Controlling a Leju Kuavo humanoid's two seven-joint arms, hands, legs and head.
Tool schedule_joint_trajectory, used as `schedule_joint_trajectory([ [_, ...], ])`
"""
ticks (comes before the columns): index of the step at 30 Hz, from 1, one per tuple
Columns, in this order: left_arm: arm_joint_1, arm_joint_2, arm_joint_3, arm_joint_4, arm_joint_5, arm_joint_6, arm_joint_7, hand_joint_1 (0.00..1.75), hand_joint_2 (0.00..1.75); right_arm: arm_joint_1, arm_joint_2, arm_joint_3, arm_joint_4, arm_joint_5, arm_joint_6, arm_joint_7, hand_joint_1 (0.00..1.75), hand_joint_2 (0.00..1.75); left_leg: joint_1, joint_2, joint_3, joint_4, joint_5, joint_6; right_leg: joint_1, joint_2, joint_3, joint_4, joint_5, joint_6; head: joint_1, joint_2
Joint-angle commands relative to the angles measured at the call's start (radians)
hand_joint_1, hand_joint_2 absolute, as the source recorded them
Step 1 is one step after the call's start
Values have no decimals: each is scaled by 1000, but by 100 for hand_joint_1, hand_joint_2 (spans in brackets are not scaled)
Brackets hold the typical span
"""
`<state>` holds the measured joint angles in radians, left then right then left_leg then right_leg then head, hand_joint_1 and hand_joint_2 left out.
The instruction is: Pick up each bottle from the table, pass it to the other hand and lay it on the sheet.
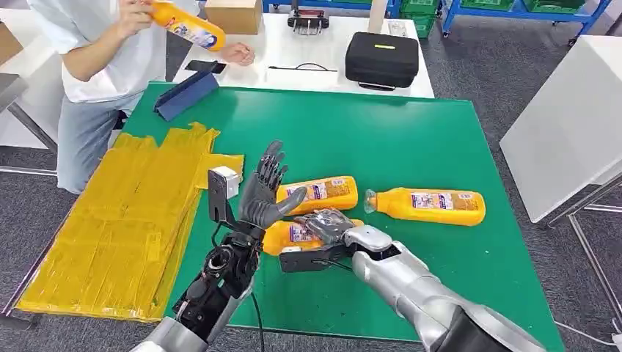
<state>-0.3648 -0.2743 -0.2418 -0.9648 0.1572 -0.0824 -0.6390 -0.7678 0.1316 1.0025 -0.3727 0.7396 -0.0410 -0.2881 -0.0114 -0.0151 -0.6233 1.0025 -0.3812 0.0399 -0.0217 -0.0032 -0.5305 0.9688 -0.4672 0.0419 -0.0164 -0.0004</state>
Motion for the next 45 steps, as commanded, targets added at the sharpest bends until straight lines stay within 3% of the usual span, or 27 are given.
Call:
schedule_joint_trajectory([
  [1,-16,24,55,37,-27,7,0,0,175,85,-99,-229,-309,11,-121,-15,175,175,2,2,0,0,-2,-4,2,1,0,-2,-1,-3,0,0],
  [8,-20,23,62,43,-35,13,-1,0,175,120,-107,-272,-355,39,-140,-22,175,175,0,0,-6,0,0,-2,0,-1,-6,-1,0,-1,0,0],
  [16,-77,24,126,135,-15,76,-9,0,175,305,-171,-419,-722,61,-168,-29,175,175,2,0,-5,1,-2,-4,2,0,-4,-1,-2,-4,0,0],
  [25,-82,11,177,120,2,107,-30,0,175,400,-177,-473,-824,105,-156,-21,175,175,0,0,-8,0,-1,-2,0,1,-7,-1,0,-2,0,0],
  [32,-97,18,220,94,2,158,-43,0,175,410,-155,-483,-793,134,-119,1,175,175,0,1,-8,0,-2,-3,1,2,-7,-1,0,-3,0,0],
  [33,-131,26,232,85,-34,169,-40,0,175,402,-141,-501,-694,146,-94,3,175,175,0,0,-10,0,0,-2,0,1,-9,0,1,-1,0,0],
  [37,-179,34,233,141,-63,196,-54,0,175,399,-151,-489,-608,136,-77,-10,175,175,1,4,-7,0,-2,-4,2,4,-7,-1,1,-3,-1,0],
  [39,-181,35,234,143,-63,195,-54,0,175,401,-152,-489,-605,135,-81,-14,175,175,2,-2,-9,0,0,-2,2,-3,-9,-1,0,-2,0,0],
  [45,-178,36,231,135,-81,217,-59,0,175,399,-150,-487,-601,132,-68,-6,175,175,1,0,-9,0,-1,-2,1,0,-8,-1,0,-2,0,0],
])
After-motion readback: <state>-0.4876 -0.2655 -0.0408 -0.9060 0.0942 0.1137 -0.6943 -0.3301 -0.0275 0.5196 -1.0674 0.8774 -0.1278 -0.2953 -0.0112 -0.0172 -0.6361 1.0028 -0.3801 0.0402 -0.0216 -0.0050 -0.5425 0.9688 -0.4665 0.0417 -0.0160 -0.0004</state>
